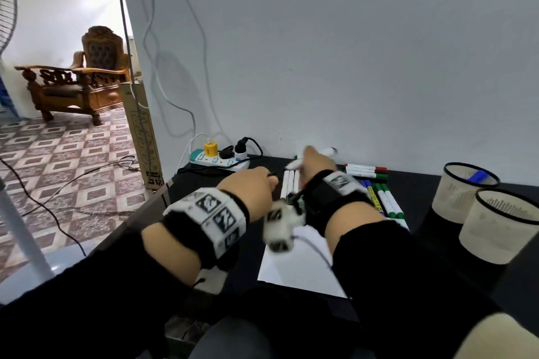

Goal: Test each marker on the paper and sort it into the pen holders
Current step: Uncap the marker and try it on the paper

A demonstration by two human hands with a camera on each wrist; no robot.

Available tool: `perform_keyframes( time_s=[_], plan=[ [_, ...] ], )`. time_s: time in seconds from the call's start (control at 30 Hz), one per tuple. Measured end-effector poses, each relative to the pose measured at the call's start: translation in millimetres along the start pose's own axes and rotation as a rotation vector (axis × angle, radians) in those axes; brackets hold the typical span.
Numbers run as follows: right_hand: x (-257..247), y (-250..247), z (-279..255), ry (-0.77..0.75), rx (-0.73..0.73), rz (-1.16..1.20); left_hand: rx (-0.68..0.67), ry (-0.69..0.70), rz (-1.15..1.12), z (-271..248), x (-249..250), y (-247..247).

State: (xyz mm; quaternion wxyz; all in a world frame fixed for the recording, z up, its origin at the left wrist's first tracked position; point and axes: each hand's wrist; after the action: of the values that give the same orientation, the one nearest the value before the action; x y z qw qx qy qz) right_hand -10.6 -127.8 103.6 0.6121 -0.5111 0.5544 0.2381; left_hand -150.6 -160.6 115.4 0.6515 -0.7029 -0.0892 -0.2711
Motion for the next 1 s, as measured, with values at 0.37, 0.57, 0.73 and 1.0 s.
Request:
perform_keyframes(
  time_s=[0.37, 0.57, 0.73, 1.0],
  plan=[
    [26.7, -8.3, 13.0, 0.086, 0.017, 0.183, -0.074, -0.009, 0.013, 12.3, -6.7, 0.8],
    [52.1, -8.4, 26.3, 0.167, 0.011, 0.323, -0.08, -0.05, -0.085, 16.1, -33.7, 4.9],
    [74.3, 12.6, 30.7, 0.223, 0.0, 0.356, -0.084, -0.045, -0.198, 25.0, -47.3, 9.9],
    [94.3, 28.2, 53.0, 0.23, 0.024, 0.038, -0.059, -0.047, -0.367, 52.7, -67.3, 25.4]
  ],
)
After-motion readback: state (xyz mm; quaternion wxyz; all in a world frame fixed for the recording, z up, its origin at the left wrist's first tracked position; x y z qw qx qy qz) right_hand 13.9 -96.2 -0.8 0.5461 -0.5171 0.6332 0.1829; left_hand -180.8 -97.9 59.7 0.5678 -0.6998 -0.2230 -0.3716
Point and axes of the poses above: each hand's wrist, its own z-axis towards the middle knuckle, its own y-axis out of the palm, x = y × z, and after that the axes turned 10 degrees about -z, right-handed
